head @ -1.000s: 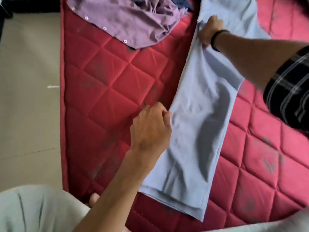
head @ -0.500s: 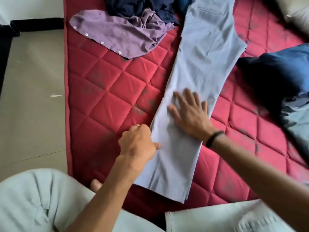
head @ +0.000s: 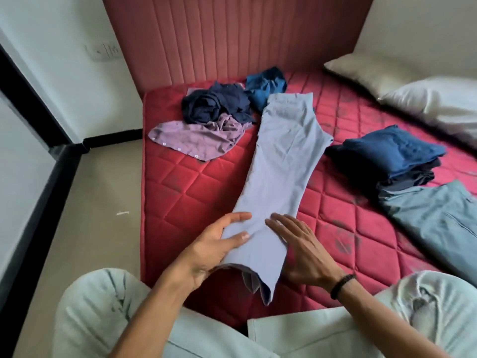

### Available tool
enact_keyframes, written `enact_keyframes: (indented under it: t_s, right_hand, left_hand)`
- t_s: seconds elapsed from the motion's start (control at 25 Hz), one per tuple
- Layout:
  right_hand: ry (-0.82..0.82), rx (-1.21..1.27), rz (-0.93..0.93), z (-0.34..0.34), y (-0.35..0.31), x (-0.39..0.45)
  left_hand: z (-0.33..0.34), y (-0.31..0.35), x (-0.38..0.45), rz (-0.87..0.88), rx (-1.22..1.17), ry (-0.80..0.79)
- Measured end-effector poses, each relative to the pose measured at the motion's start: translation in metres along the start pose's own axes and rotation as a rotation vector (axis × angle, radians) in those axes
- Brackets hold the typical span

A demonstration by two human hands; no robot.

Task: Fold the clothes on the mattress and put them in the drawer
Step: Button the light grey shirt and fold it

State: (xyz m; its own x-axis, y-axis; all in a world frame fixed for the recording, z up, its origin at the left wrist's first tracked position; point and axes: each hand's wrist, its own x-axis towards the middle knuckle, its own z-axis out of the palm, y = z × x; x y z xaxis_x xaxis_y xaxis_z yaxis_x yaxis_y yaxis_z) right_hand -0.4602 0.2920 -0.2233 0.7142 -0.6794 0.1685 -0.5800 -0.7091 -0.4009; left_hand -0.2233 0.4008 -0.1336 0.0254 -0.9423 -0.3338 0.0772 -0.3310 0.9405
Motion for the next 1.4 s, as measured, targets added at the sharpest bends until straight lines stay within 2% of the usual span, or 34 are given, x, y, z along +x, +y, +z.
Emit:
enact_keyframes:
  t_s: [0.12, 0.2, 0.28, 0.36, 0.48, 0.52, 0.64, 0.76, 0.88, 1.16, 1.28, 1.32, 1.4]
  right_hand:
    - [0.251, 0.152, -0.091, -0.013, -0.029, -0.014]
    - [0.347, 0.174, -0.145, -0.032, -0.048, -0.024]
    - [0.353, 0.177, -0.177, -0.057, -0.069, -0.043]
    - [0.329, 0.302, -0.146, -0.083, -0.088, -0.061]
    - [0.318, 0.744, -0.041, -0.121, -0.113, -0.079]
    - [0.344, 0.802, -0.034, -0.130, -0.120, -0.079]
    - [0.504, 0.729, 0.028, -0.136, -0.123, -0.064]
    - [0.700, 0.827, 0.231, -0.120, -0.100, -0.041]
    - [0.754, 0.827, 0.340, -0.099, -0.058, -0.012]
    - [0.740, 0.610, 0.496, -0.080, 0.027, 0.083]
    - [0.725, 0.514, 0.571, -0.060, 0.089, 0.145]
    - [0.681, 0.508, 0.599, -0.048, 0.115, 0.167]
    - [0.525, 0.375, 0.687, -0.016, 0.169, 0.201]
  left_hand:
    - [0.007, 0.024, -0.023, -0.051, -0.083, 0.017]
    - [0.004, 0.039, -0.045, -0.042, -0.151, 0.021]
    - [0.005, 0.055, -0.073, -0.037, -0.230, -0.050]
    - [0.009, 0.073, -0.100, -0.048, -0.279, -0.155]
    - [0.014, 0.104, -0.115, 0.015, -0.348, -0.280]
    - [0.017, 0.117, -0.113, 0.051, -0.348, -0.315]
    - [0.032, 0.142, -0.086, 0.072, -0.360, -0.324]
    - [0.043, 0.141, -0.043, 0.044, -0.480, -0.222]
    - [0.045, 0.140, 0.010, -0.002, -0.503, -0.163]
    - [0.042, 0.139, 0.169, -0.004, -0.342, -0.068]
    - [0.037, 0.129, 0.258, 0.032, -0.262, 0.000]
    - [0.034, 0.120, 0.290, 0.059, -0.214, 0.060]
    - [0.027, 0.079, 0.348, 0.178, 0.076, 0.307]
